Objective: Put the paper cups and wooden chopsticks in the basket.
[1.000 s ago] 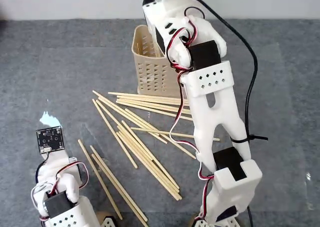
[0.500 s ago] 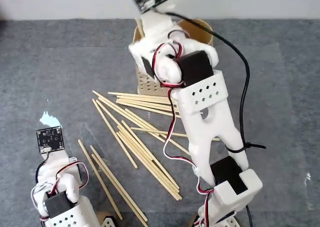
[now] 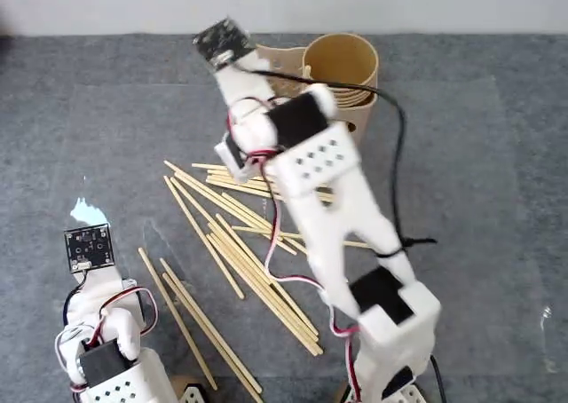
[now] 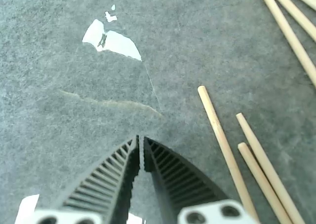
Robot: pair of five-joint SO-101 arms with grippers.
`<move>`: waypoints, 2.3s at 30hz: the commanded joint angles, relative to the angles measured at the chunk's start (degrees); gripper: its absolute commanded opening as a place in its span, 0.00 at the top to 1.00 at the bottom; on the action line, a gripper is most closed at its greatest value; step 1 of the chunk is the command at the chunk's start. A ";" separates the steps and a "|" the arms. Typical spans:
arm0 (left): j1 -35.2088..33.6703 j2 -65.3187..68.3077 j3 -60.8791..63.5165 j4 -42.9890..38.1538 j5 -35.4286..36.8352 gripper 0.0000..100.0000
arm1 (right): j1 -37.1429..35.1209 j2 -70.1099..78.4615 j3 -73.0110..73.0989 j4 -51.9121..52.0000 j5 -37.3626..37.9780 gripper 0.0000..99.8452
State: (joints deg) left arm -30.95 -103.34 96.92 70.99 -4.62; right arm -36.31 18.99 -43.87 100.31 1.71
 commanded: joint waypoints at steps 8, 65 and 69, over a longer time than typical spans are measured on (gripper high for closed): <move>0.35 -0.97 -0.48 0.18 -0.09 0.99 | -5.58 13.76 -2.81 2.42 3.60 0.79; 0.26 -0.97 -0.48 0.18 -0.18 0.99 | -2.15 15.87 28.92 -31.87 13.98 0.91; 0.26 -0.97 -0.48 0.18 -0.18 0.99 | -2.07 15.87 28.40 -31.52 14.07 0.99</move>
State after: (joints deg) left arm -30.95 -103.34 96.92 70.99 -4.62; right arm -38.24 35.16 -13.63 69.19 15.08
